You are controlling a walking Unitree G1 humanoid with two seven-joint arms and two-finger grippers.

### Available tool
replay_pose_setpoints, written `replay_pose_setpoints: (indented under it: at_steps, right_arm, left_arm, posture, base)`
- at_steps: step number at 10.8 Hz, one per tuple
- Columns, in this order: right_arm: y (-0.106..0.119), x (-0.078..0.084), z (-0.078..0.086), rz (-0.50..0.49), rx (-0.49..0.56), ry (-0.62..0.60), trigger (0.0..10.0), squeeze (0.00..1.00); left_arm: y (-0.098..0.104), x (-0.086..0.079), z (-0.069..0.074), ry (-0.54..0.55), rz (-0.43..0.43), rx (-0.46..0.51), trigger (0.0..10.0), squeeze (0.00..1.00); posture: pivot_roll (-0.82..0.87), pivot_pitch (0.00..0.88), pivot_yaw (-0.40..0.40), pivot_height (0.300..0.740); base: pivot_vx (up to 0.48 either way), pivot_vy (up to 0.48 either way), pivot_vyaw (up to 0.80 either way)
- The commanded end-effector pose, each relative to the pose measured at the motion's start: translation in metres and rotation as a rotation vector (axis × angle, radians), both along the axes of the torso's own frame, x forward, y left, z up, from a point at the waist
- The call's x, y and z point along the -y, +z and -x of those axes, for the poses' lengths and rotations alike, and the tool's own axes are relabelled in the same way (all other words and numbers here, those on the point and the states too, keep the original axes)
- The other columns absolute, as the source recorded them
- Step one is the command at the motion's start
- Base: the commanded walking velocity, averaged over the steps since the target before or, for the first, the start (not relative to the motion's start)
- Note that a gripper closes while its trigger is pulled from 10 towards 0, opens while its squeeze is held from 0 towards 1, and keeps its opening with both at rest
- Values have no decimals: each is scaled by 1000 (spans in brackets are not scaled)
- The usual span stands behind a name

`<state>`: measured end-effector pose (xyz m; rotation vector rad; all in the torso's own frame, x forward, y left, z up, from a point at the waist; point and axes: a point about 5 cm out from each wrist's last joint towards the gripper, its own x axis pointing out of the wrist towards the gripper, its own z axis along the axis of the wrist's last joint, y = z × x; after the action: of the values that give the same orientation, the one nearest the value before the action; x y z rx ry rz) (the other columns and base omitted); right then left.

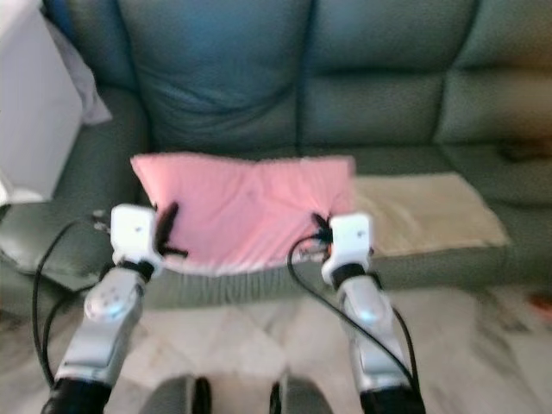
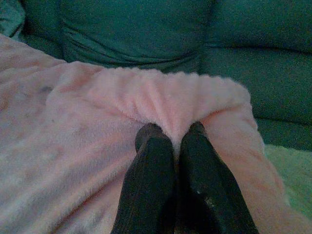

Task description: Move the pillow to the sofa

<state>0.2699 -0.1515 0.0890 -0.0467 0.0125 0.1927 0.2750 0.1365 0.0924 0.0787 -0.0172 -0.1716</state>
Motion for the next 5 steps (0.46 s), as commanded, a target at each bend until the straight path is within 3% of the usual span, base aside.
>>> replay_pose_setpoints:
  at_steps: [1,2,5]
  right_arm:
    - [8,6,0,13,38,-11,10000,0]
    - [8,7,0,12,38,-11,10000,0]
    - [7,5,1,7,34,-8,10000,0]
  left_arm:
    - [1,9,0,-20,24,-6,10000,0]
    - [2,9,-1,-19,12,6,10000,0]
    - [2,7,0,-14,-3,11,10000,0]
  posture:
    - [-52,127,-47,740]
    - [-51,127,-47,740]
    - [-48,129,-47,740]
  base:
    - [322,356,400]
    - [315,364,0]
    - [0,0,0]
